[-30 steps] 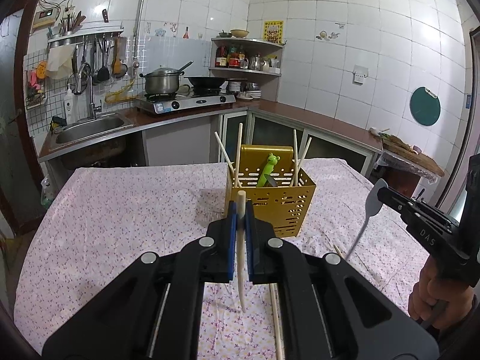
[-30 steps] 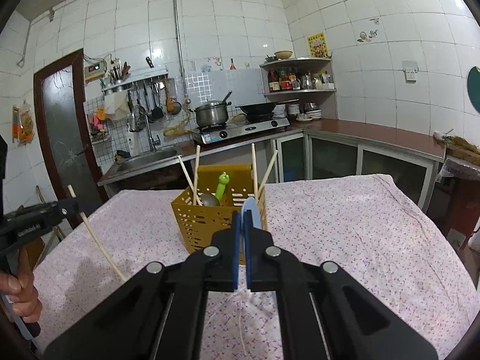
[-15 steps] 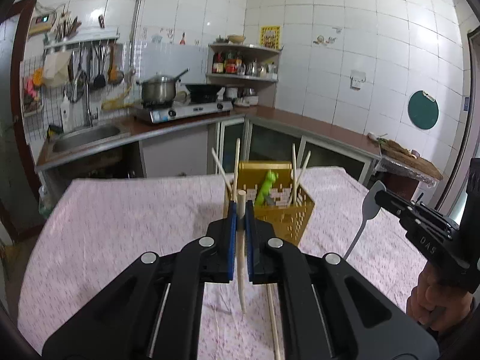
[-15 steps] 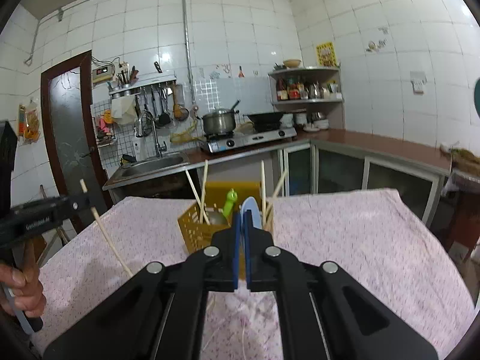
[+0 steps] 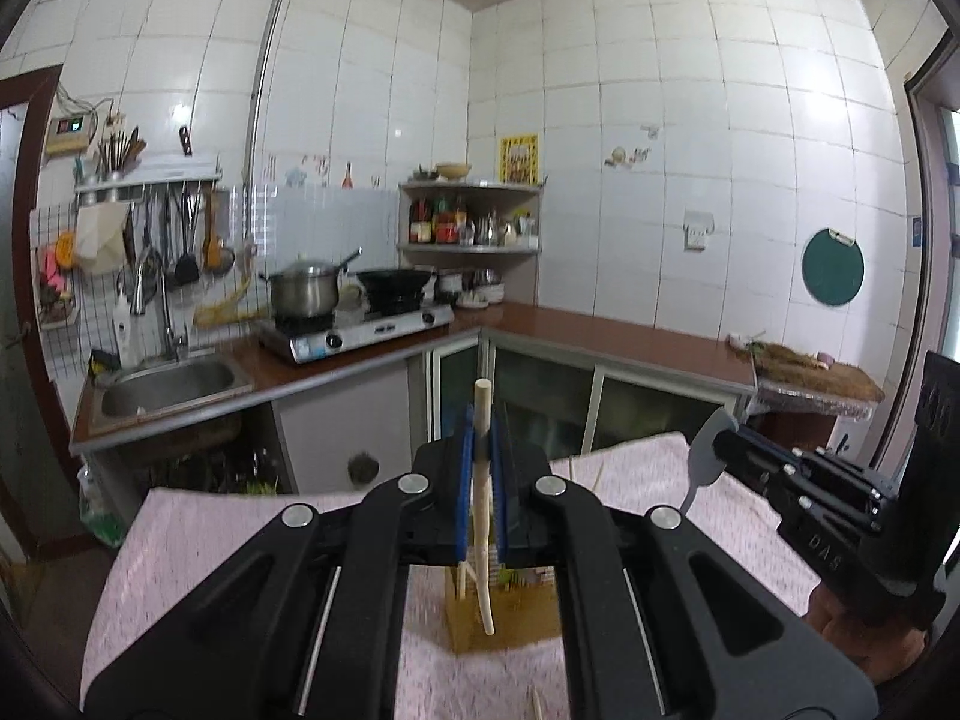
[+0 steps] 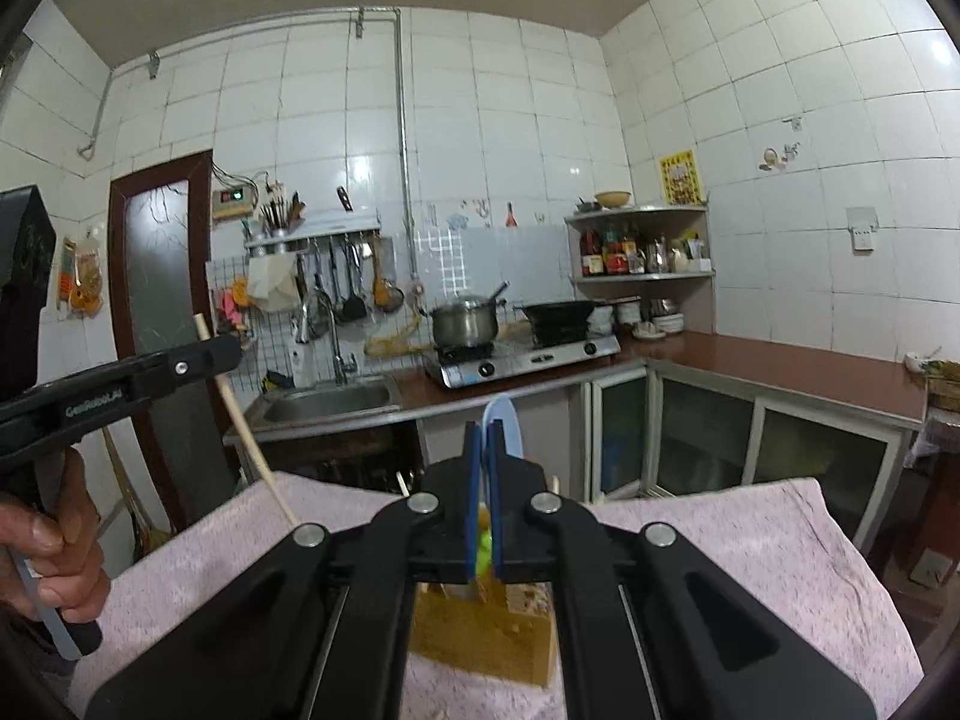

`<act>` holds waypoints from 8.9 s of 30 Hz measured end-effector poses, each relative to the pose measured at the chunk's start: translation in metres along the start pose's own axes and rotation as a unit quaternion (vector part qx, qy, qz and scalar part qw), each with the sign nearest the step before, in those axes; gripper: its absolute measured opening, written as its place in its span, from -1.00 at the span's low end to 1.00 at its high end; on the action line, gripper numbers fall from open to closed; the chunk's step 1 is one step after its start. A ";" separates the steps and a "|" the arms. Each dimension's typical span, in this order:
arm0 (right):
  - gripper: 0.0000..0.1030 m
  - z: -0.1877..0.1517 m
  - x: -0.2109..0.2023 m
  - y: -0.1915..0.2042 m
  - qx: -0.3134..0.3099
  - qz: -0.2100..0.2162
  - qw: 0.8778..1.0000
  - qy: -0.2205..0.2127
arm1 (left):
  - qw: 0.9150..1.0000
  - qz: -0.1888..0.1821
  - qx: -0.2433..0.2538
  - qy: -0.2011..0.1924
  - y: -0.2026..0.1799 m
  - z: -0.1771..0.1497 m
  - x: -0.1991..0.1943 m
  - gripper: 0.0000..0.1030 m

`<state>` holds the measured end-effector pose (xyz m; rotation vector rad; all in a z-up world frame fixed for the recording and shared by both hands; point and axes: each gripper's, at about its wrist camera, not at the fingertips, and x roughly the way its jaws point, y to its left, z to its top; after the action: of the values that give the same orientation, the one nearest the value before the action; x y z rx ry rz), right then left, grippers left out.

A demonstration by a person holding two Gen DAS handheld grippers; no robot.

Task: Organize utensils
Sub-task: 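Open both tools to drop the blue spoon and chopstick into the basket, then raise both open tools away from the basket, then lower both tools to a wooden chopstick on the cloth and close on it, then lift the chopstick upright and carry it over the yellow basket, then open both tools to drop the chopstick into the basket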

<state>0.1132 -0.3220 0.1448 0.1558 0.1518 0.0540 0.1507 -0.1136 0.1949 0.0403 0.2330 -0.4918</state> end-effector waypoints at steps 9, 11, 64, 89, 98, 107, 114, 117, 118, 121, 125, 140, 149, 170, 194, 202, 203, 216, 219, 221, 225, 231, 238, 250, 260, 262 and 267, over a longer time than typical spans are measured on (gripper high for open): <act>-0.95 0.016 0.028 0.006 -0.001 0.019 1.000 -0.015 | 1.000 -0.009 -0.001 -0.009 -0.007 0.017 0.028 -0.92; -0.95 0.015 0.035 0.005 0.001 0.020 1.000 -0.013 | 1.000 -0.006 -0.003 -0.006 -0.005 0.013 0.036 -0.92; -0.88 0.003 0.013 -0.009 0.025 -0.017 0.999 0.015 | 0.999 0.013 -0.020 0.040 -0.001 -0.038 0.037 -0.67; -0.42 -0.031 -0.062 -0.021 0.031 -0.050 0.997 0.057 | 0.997 0.019 -0.023 0.068 -0.029 -0.091 -0.024 -0.40; -0.42 -0.037 -0.065 -0.031 0.040 -0.056 0.996 0.063 | 0.996 0.030 -0.025 0.074 -0.025 -0.095 -0.017 -0.39; -0.42 -0.046 -0.049 -0.044 0.045 -0.064 0.993 0.088 | 0.994 0.028 -0.026 0.102 -0.029 -0.113 0.005 -0.39; -0.42 -0.079 -0.025 -0.059 0.049 -0.079 0.986 0.140 | 0.987 0.029 -0.030 0.153 -0.027 -0.149 0.033 -0.38; -0.42 -0.104 -0.013 -0.068 0.053 -0.089 0.979 0.173 | 0.981 0.034 -0.039 0.189 -0.022 -0.178 0.048 -0.38; -0.42 -0.116 -0.006 -0.072 0.051 -0.095 0.975 0.192 | 0.979 0.037 -0.040 0.195 -0.022 -0.184 0.052 -0.38; -0.42 -0.146 0.011 -0.081 0.047 -0.102 0.965 0.237 | 0.973 0.042 -0.045 0.222 -0.018 -0.207 0.068 -0.38; -0.42 -0.177 0.030 -0.089 0.039 -0.112 0.952 0.282 | 0.968 0.044 -0.046 0.242 -0.018 -0.223 0.086 -0.37; -0.53 -0.229 0.082 -0.091 0.024 -0.105 0.921 0.375 | 0.942 0.018 -0.027 0.334 -0.042 -0.270 0.139 -0.31; -0.66 -0.238 0.082 -0.090 0.007 -0.104 0.921 0.376 | 0.940 0.018 0.011 0.341 -0.047 -0.278 0.143 -0.23; -0.89 -0.194 0.064 -0.079 0.027 -0.089 0.939 0.330 | 0.955 0.003 -0.007 0.298 -0.035 -0.238 0.123 -0.93; -0.89 -0.087 0.002 -0.048 0.036 -0.055 0.985 0.158 | 0.990 0.023 0.001 0.136 -0.012 -0.128 0.026 -0.93; -0.89 -0.071 -0.007 -0.036 0.022 -0.052 0.989 0.134 | 0.994 0.022 -0.007 0.109 -0.006 -0.114 0.013 -0.93; -0.89 -0.069 -0.008 -0.035 0.021 -0.052 0.990 0.130 | 0.994 0.022 -0.006 0.107 -0.007 -0.113 0.012 -0.93; -0.89 -0.021 -0.026 -0.016 -0.014 -0.049 0.997 0.063 | 0.999 0.029 0.003 0.041 -0.010 -0.064 -0.005 -0.93; -0.89 -0.012 -0.029 -0.012 -0.018 -0.049 0.997 0.051 | 0.999 0.040 0.010 0.019 -0.013 -0.051 -0.010 -0.93; -0.89 -0.006 -0.030 -0.009 -0.025 -0.051 0.998 0.040 | 0.999 0.045 0.011 0.007 -0.013 -0.045 -0.012 -0.93; -0.89 0.005 -0.029 -0.004 -0.029 -0.048 0.998 0.027 | 0.998 0.052 0.014 -0.015 -0.016 -0.035 -0.011 -0.93; -0.89 0.022 -0.025 0.000 -0.038 -0.046 0.998 0.001 | 0.998 0.045 0.015 -0.030 -0.023 -0.020 -0.002 -0.93; -0.89 0.038 -0.015 0.000 -0.042 -0.040 0.998 -0.020 | 0.999 0.037 0.008 -0.039 -0.027 -0.009 0.010 -0.93; -0.89 0.052 0.011 -0.001 -0.040 -0.034 0.998 -0.028 | 0.998 0.037 0.005 -0.044 -0.023 0.002 0.035 -0.93; -0.89 0.048 0.040 -0.005 -0.034 -0.023 0.999 -0.023 | 0.998 0.034 0.003 -0.049 -0.019 0.009 0.055 -0.93; -0.89 0.047 0.048 -0.006 -0.034 -0.022 0.999 -0.020 | 0.998 0.031 0.000 -0.046 -0.016 0.010 0.064 -0.93; -0.89 0.039 0.068 -0.010 -0.032 -0.018 0.999 -0.011 | 0.999 0.029 -0.004 -0.037 -0.013 0.005 0.084 -0.93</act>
<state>0.1868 -0.3334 0.1715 0.0901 0.1316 0.0220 0.2171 -0.1641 0.1805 0.0204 0.1605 -0.4328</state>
